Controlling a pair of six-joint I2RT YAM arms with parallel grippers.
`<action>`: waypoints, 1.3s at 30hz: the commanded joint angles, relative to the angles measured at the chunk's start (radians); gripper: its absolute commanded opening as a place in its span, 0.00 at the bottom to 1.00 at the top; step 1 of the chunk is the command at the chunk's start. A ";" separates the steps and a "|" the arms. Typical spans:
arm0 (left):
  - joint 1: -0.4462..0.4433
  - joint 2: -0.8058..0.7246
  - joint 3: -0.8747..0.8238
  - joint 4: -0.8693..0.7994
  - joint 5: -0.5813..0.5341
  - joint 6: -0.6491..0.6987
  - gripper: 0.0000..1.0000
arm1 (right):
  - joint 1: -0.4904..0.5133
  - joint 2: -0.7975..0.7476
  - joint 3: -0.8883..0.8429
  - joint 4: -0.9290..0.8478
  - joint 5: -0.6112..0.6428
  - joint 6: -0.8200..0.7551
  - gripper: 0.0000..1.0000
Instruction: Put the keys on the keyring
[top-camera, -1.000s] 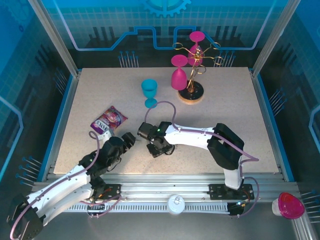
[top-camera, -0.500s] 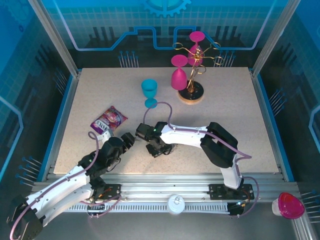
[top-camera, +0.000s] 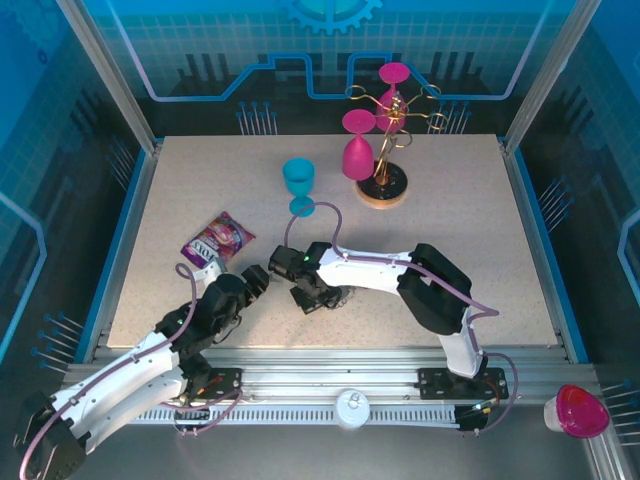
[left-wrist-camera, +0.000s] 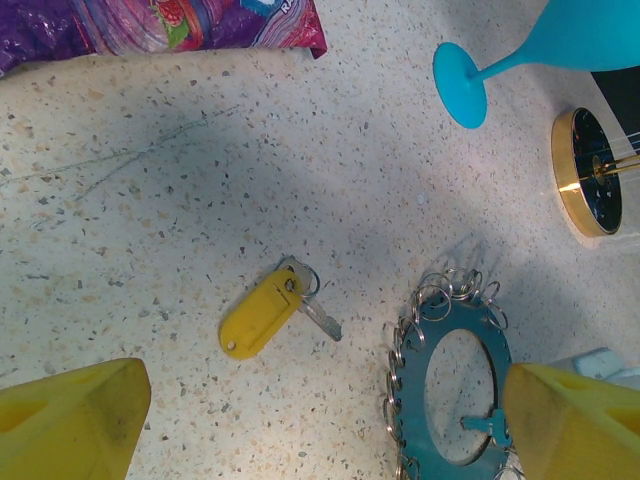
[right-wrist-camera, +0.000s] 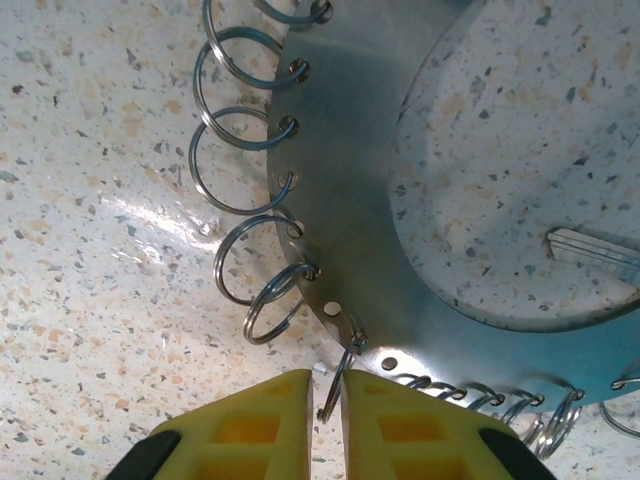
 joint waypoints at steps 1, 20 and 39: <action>0.009 -0.009 -0.009 -0.020 -0.014 0.011 0.92 | 0.005 0.024 0.026 -0.043 0.029 0.012 0.16; 0.010 -0.037 0.039 -0.005 -0.006 0.185 0.91 | -0.001 -0.159 -0.071 0.045 0.037 -0.095 0.00; 0.263 0.160 0.289 0.183 0.379 0.825 0.99 | -0.226 -0.479 -0.234 0.259 -0.130 -0.428 0.00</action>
